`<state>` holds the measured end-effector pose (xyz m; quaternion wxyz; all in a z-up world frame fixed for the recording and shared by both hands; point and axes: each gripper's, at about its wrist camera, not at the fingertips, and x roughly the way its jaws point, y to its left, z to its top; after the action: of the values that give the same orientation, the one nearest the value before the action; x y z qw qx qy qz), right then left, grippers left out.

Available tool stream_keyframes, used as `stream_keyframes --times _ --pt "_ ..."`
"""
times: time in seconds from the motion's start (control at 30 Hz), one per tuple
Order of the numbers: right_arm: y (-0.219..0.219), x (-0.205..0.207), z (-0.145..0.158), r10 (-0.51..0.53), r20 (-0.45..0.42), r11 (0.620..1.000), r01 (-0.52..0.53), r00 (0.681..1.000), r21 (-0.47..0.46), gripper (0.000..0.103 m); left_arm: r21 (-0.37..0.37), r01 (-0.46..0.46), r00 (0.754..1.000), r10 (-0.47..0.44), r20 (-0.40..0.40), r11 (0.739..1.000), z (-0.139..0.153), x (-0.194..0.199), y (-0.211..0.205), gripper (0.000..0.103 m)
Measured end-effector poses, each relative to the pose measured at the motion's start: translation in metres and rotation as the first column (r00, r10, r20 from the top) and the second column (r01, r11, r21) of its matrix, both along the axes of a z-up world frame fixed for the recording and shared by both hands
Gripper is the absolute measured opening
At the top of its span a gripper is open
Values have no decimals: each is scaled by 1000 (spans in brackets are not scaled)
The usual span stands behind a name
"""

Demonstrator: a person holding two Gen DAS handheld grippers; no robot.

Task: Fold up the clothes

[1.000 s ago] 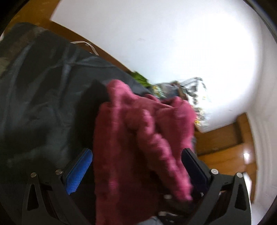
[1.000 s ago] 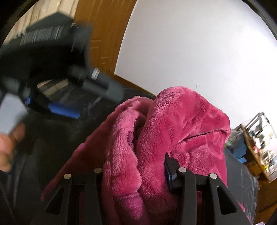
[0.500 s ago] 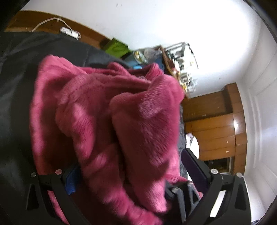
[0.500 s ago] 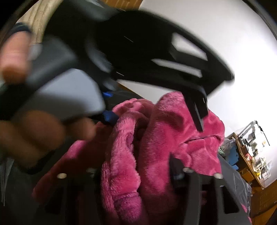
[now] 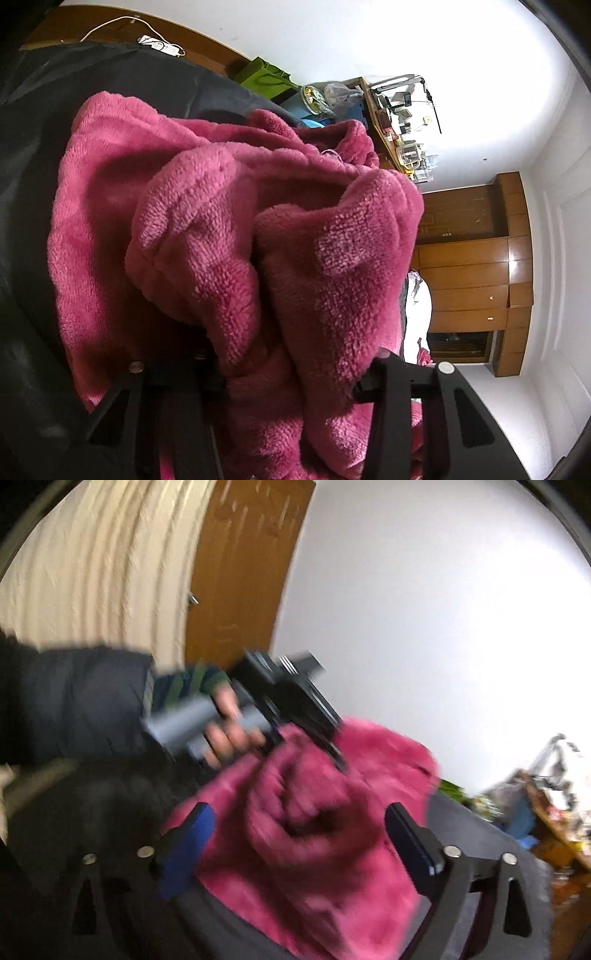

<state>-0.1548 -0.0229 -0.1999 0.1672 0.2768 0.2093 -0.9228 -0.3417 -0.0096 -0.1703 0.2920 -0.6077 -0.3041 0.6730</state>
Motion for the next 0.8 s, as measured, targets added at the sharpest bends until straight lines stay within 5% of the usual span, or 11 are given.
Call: stream_keyframes --times 0.17,0.3,0.37,0.43,0.47,0.5,0.67,0.8 --pt "5 -9 -37 -79 27 989 75 997 127 97 -9 8 1000 -8 -13 1000 2 0 3 48" --pt "8 -27 -60 -18 1 971 17 1000 238 97 -17 10 1000 -10 -22 1000 5 -1 10 48" --pt "2 -36 -65 -10 16 975 6 1000 224 96 -19 3 1000 -4 -30 1000 8 -4 12 46" --pt "-6 -50 -59 -6 31 983 0 1000 183 84 -15 -10 999 9 -51 1000 15 -2 6 43" --pt "-10 -53 -50 -9 27 986 5 1000 165 61 -11 -21 998 20 -65 1000 19 -2 2 42" --pt "-13 -54 -42 -12 20 989 9 1000 149 53 1 -37 996 37 -82 999 26 -4 -4 42" --pt "-30 -60 -14 -7 24 998 6 1000 63 46 24 -76 986 79 -145 997 51 -5 -39 40" --pt "-63 -59 -18 51 24 994 -53 998 91 46 23 -111 982 113 -150 994 49 -3 -70 40"
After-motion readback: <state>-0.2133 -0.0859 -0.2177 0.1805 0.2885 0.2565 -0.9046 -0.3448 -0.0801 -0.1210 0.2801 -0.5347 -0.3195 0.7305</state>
